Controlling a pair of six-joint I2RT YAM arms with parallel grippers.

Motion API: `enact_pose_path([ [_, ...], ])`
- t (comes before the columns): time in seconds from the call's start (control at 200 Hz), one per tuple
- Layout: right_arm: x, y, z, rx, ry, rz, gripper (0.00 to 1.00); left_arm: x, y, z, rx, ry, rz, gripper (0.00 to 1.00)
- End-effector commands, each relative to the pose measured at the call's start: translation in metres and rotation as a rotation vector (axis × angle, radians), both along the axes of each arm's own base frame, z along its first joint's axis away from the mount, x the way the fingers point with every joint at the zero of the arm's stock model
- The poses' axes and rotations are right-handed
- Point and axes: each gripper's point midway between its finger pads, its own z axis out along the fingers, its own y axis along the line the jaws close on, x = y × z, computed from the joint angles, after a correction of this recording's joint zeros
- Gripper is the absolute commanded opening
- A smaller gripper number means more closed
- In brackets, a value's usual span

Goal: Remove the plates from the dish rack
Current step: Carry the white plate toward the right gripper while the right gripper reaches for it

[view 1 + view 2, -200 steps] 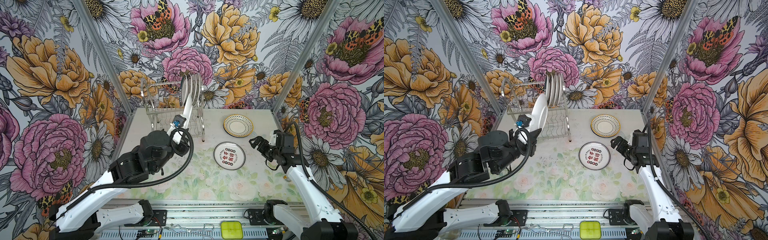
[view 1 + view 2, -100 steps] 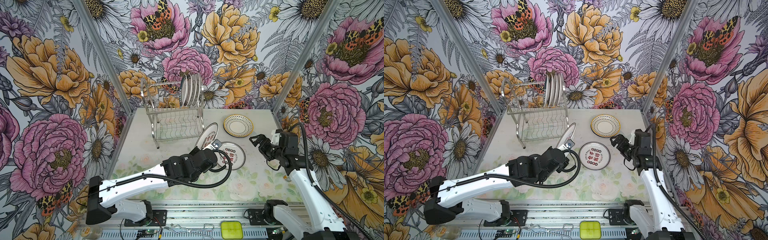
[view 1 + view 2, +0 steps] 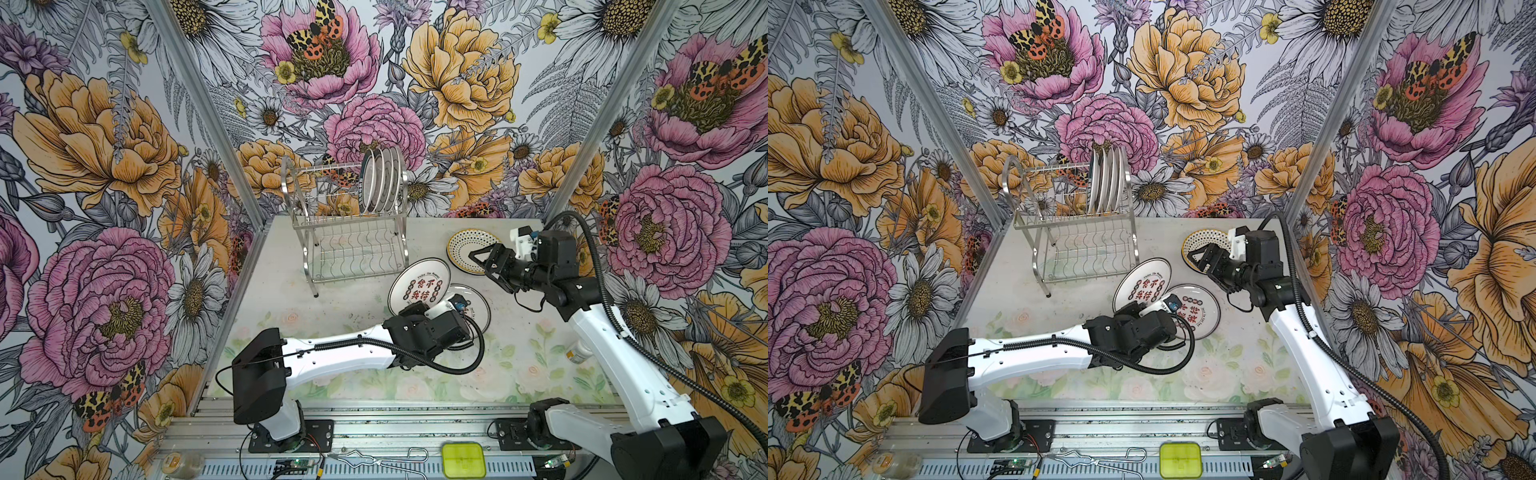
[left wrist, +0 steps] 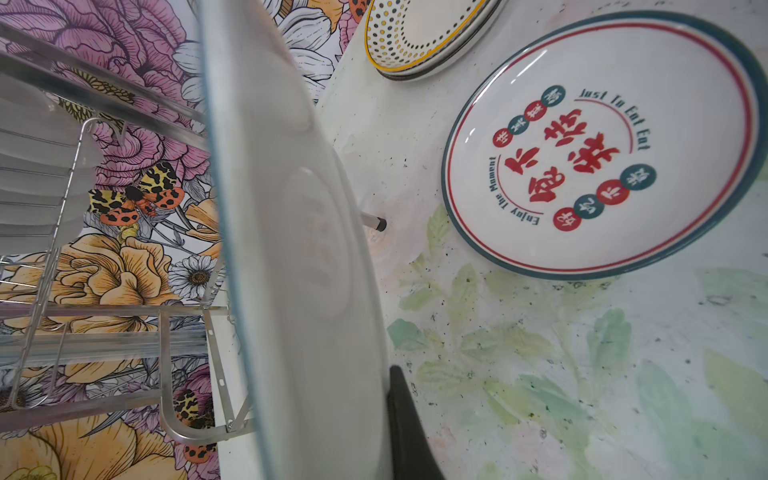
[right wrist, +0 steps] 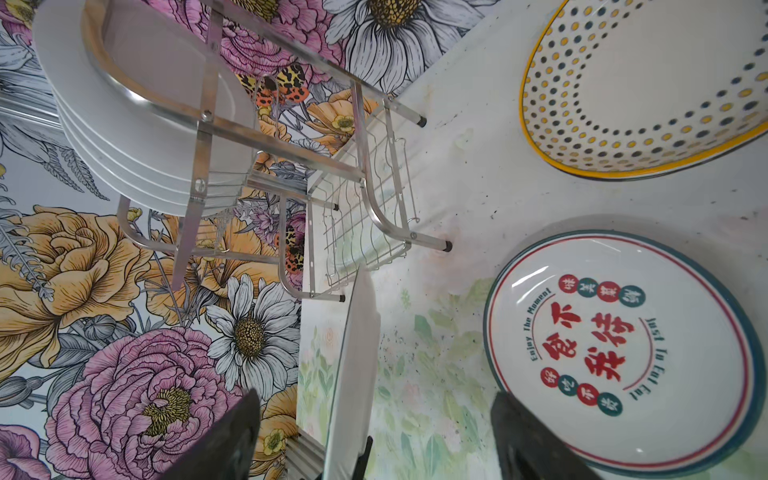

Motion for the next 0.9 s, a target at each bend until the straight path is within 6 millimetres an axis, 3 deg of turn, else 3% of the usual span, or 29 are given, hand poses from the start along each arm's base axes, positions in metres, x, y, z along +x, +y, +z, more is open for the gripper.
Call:
enact_pose_path([
  [0.0,0.002,0.008,0.005,0.0,-0.008,0.027,0.88,0.014,-0.007,0.04,-0.031,-0.15,0.047,0.0],
  [0.235,0.004,0.027,-0.021,-0.02,0.053,0.083,0.87,0.024,-0.017,0.04,0.044,-0.226,0.057,0.0],
  [0.515,0.009,0.034,-0.023,0.007,0.044,0.106,0.83,0.031,-0.029,0.042,0.087,-0.279,0.061,0.0],
  [0.766,0.017,0.038,-0.038,0.03,0.043,0.116,0.69,0.031,-0.037,0.05,0.068,-0.297,0.049,0.0],
  [0.896,0.022,0.034,-0.041,0.041,0.027,0.106,0.53,0.027,-0.047,0.046,0.075,-0.293,0.022,0.0],
])
